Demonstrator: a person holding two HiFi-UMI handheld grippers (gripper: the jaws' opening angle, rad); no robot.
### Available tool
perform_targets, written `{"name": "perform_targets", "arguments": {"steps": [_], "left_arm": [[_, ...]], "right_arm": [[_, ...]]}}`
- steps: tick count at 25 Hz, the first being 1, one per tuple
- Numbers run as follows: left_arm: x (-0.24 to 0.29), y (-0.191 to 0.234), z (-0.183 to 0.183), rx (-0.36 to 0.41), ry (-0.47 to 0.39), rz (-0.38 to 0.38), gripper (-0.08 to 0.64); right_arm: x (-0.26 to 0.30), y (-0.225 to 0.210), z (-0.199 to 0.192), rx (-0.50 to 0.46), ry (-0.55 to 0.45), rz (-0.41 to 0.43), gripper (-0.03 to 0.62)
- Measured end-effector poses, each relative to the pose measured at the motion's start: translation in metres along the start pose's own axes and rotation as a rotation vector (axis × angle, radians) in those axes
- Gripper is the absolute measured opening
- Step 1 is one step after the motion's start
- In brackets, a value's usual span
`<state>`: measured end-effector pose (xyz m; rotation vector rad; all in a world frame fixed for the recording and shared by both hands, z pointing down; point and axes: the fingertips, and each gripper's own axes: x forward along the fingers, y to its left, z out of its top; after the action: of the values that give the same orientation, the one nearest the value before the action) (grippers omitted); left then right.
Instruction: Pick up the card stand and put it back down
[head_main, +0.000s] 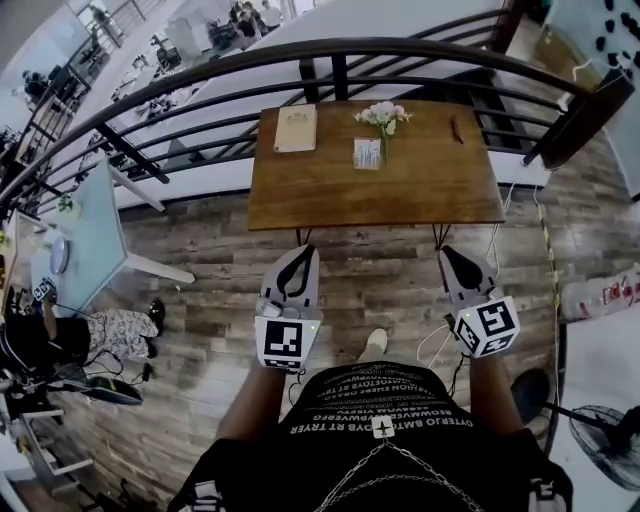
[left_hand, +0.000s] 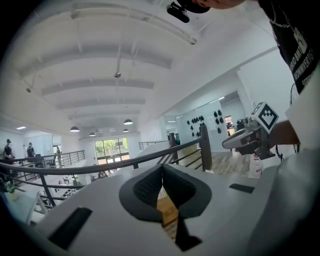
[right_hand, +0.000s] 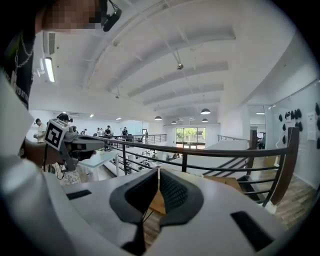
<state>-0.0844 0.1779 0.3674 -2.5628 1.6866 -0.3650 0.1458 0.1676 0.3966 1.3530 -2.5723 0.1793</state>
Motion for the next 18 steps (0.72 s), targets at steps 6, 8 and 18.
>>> {"name": "perform_targets", "arguments": {"steps": [6, 8, 18], "left_arm": [[0.029, -0.010, 0.013, 0.008, 0.003, 0.031, 0.028], [0.034, -0.015, 0.016, 0.010, 0.006, 0.044, 0.028], [0.039, -0.031, 0.014, 0.016, 0.046, 0.109, 0.029]], "right_arm": [[0.008, -0.040, 0.008, 0.002, -0.023, 0.019, 0.017], [0.007, -0.052, 0.007, 0.002, -0.027, 0.027, 0.017], [0.012, -0.075, -0.004, 0.018, -0.033, 0.097, 0.017]]}}
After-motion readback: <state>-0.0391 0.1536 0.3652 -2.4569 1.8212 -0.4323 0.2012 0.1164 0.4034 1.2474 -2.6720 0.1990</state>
